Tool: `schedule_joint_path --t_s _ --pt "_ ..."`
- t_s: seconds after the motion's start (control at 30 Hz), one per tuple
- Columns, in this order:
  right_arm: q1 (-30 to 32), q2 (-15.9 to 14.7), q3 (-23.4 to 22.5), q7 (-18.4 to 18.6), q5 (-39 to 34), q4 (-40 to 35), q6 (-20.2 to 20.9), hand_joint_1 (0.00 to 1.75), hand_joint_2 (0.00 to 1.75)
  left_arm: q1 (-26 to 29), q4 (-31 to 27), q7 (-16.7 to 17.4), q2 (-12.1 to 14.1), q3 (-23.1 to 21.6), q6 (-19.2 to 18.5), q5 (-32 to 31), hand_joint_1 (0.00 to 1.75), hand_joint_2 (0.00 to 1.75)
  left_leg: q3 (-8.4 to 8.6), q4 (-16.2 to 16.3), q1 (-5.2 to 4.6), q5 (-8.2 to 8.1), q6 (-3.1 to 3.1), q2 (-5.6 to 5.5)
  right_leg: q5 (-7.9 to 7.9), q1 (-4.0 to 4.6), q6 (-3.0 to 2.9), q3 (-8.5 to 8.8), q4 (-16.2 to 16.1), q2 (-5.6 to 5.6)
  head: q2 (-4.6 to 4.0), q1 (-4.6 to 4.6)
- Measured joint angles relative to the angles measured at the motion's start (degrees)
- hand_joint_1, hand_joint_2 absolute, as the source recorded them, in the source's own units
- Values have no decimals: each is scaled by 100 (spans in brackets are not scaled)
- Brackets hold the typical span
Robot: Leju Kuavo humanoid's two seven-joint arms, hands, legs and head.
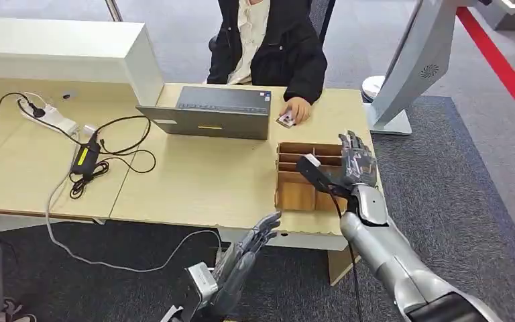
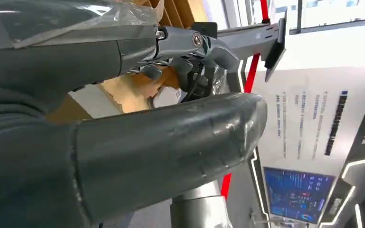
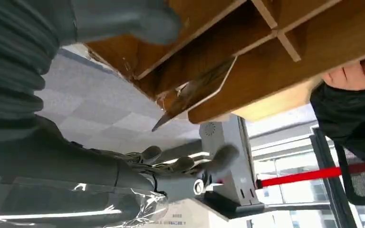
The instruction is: Pass the card to the sensor for recognition and then transmit it.
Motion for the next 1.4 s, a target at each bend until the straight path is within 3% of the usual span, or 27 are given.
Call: schedule_joint_path --t_s 0.57,0.8,1.1,1.4 --pt "-63 42 199 20 85 2 258 175 175 20 0 -61 0 17 -61 28 0 0 1 0 0 0 0 0 0 0 0 1 0 0 0 -2" --pt "-92 96 297 -70 87 15 42 175 175 23 0 -79 0 17 -59 48 0 0 0 0 0 0 0 0 0 0 0 1 0 0 0 0" --pt "-376 101 332 -144 148 -179 -546 175 175 20 9 -133 -2 20 -157 68 0 0 3 0 0 1 -1 1 4 0 -3 0 0 0 0 -2" --pt "-583 -96 317 135 405 -852 -398 175 175 -20 68 -232 -15 17 -251 120 0 0 4 1 0 3 0 1 5 0 -3 0 0 0 0 0"
